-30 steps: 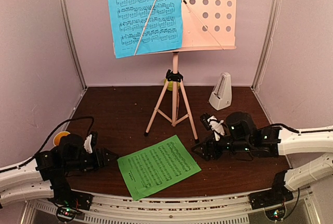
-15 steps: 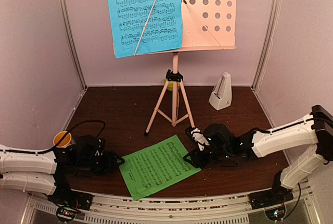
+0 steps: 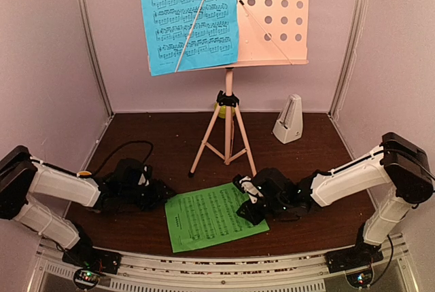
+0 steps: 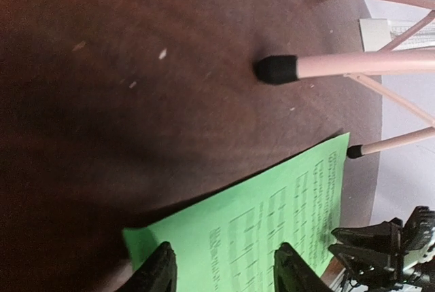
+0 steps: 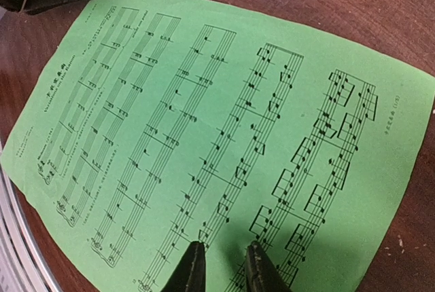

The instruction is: Set up the instrument practice props

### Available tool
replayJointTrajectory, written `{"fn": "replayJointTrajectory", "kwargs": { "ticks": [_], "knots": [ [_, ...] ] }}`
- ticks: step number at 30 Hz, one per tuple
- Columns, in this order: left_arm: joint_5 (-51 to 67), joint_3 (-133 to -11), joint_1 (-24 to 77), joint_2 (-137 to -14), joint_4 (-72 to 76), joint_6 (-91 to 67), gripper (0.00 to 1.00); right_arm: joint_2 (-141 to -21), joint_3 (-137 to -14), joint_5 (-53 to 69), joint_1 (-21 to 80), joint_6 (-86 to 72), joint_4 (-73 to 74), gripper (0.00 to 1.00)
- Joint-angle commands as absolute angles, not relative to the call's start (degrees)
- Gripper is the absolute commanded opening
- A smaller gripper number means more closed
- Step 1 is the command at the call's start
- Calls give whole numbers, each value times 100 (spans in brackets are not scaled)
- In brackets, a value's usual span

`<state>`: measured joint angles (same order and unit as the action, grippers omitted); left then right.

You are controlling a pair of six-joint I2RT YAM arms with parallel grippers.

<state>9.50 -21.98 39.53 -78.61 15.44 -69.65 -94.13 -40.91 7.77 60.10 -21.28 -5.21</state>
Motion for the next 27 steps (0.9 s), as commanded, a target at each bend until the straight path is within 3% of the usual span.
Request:
{"fn": "replayJointTrajectory", "kwargs": {
  "ticks": [1,6,18,27],
  "knots": [
    [1479,-2827,3611,-8447,2219,-6299,51,-9595,-4326,787,6043,-2217,-699,22],
    [1631,-3213,3419,-8594,1917,-5932,52,-9855,-4581,706,6055,-2367,-716,21],
    [1096,-1982,4275,-6078,-152,-6547,58,-10658,-5182,683,6130,-2490,-837,17],
    [1415,-1117,5056,-5128,-334,-7814,59,-11231,-5610,390,6079,-2896,-736,13]
  ]
}}
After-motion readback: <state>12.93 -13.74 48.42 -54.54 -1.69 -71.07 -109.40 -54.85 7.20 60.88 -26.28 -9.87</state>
